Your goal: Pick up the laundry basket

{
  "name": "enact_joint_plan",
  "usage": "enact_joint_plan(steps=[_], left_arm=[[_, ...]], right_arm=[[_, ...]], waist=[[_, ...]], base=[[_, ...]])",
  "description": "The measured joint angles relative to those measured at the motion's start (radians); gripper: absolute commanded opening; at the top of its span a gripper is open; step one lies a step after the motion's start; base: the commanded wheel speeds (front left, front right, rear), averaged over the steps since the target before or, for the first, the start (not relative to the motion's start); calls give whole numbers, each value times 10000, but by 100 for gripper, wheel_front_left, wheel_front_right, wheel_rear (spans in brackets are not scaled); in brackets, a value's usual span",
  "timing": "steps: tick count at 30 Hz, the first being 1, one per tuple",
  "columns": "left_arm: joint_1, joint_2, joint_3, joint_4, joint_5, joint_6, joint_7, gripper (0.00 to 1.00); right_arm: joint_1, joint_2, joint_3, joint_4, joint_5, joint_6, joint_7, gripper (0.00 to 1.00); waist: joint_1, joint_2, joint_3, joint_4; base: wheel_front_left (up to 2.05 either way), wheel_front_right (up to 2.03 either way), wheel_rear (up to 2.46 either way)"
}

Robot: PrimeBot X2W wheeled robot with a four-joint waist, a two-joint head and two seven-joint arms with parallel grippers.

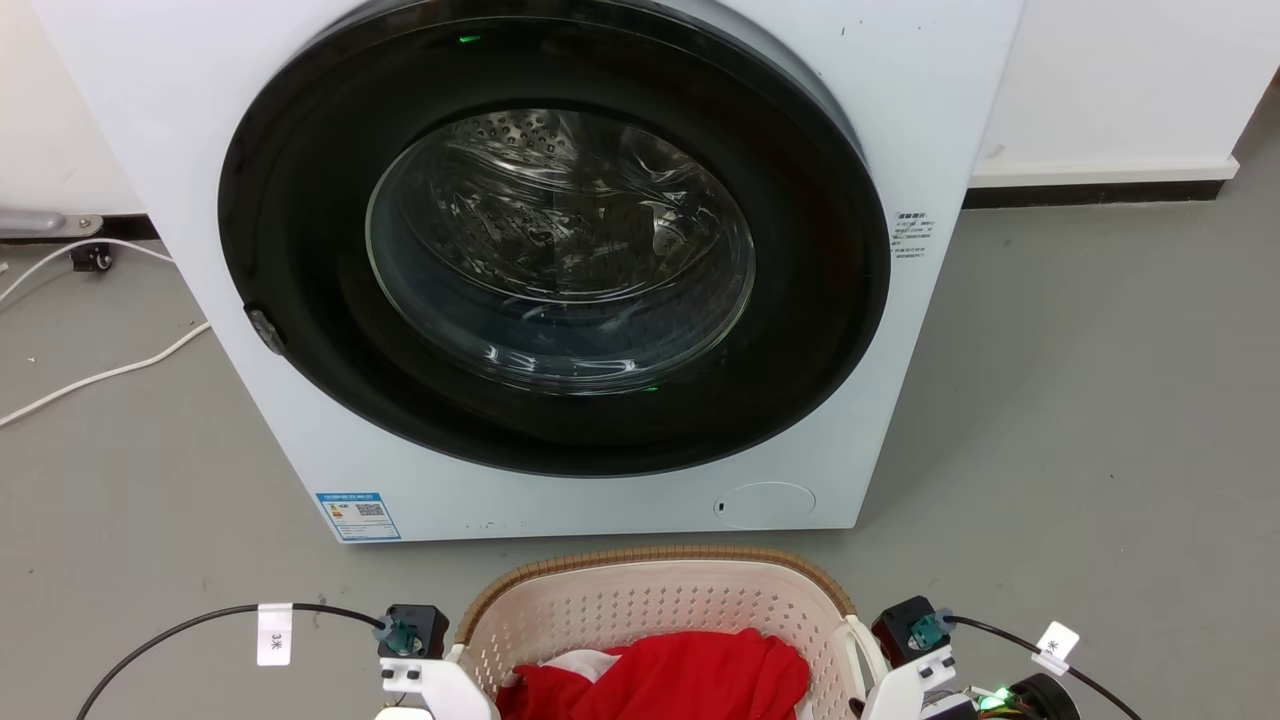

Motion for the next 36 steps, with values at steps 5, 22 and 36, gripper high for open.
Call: enact_joint_plan(steps=[5, 22, 36], left_arm=[[-9, 15, -163, 17, -190, 0, -19, 0], [-55, 54, -669, 115, -734, -2, -128, 0], [-62, 79, -1049, 151, -1156, -2, -146, 0]], right_arm=[[0, 2, 2, 0, 0, 0, 4, 0], [2, 2, -10, 0, -4, 0, 2, 0], [49, 2, -42, 0, -69, 0, 36, 0]], waist=[[0, 0, 26, 3], [0, 0, 5, 15], [0, 0, -38, 14]], base=[[0, 0, 0], [0, 0, 0], [0, 0, 0]])
